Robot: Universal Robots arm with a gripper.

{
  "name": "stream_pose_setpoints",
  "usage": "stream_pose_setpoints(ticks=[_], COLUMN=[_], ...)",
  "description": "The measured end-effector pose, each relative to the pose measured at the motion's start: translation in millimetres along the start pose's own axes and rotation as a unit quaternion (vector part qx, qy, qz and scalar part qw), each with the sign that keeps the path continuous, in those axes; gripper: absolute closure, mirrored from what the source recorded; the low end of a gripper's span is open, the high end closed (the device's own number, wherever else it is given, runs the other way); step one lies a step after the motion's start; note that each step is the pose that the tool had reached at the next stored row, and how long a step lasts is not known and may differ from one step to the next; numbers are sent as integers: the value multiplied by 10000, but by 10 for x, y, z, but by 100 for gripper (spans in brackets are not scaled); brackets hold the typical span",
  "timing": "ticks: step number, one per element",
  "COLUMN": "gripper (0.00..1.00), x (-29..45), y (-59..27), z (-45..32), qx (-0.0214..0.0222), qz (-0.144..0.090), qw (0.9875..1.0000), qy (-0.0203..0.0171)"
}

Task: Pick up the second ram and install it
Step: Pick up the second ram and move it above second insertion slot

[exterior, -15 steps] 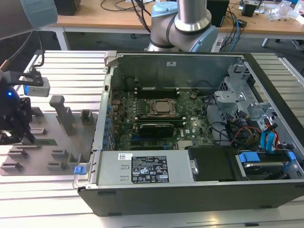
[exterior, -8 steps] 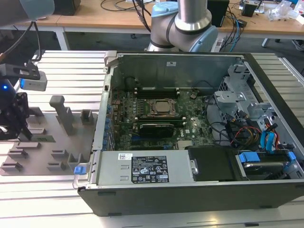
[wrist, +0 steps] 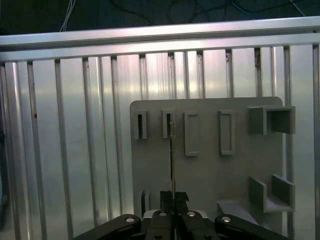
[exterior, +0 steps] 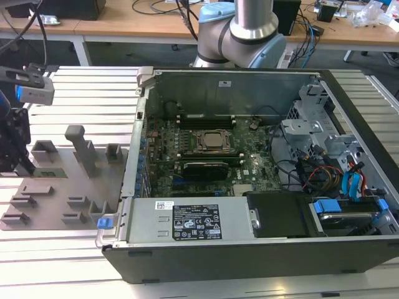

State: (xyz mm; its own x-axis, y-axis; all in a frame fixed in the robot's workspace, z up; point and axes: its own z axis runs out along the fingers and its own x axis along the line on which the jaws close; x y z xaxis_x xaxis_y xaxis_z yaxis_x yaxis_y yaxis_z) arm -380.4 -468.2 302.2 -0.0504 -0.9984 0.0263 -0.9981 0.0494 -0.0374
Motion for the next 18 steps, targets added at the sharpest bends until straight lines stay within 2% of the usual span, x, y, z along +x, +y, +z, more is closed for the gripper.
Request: stream_pose_setpoints(ticks=[5, 7, 8, 10, 11, 12, 13, 14, 15, 18], gripper=[87, 87, 87, 87, 87, 87, 87, 87, 87, 87], x=[4, 6, 7, 12, 14, 14, 14, 18, 20, 25], y=[-5, -8, -10, -17, -20, -20, -21, -26, -29, -35], z=[-139, -216, -278, -453, -510, -527, -572, -700, -773, -935], qx=[0, 0, 0, 0, -1, -5, -8, -9, -8, -8], qz=[0, 0, 0, 0, 0, 4, 6, 7, 6, 6], qw=[10000, 10000, 10000, 10000, 10000, 9999, 9999, 9999, 9999, 9999], qy=[0, 0, 0, -1, -27, -107, -166, -168, -168, -168])
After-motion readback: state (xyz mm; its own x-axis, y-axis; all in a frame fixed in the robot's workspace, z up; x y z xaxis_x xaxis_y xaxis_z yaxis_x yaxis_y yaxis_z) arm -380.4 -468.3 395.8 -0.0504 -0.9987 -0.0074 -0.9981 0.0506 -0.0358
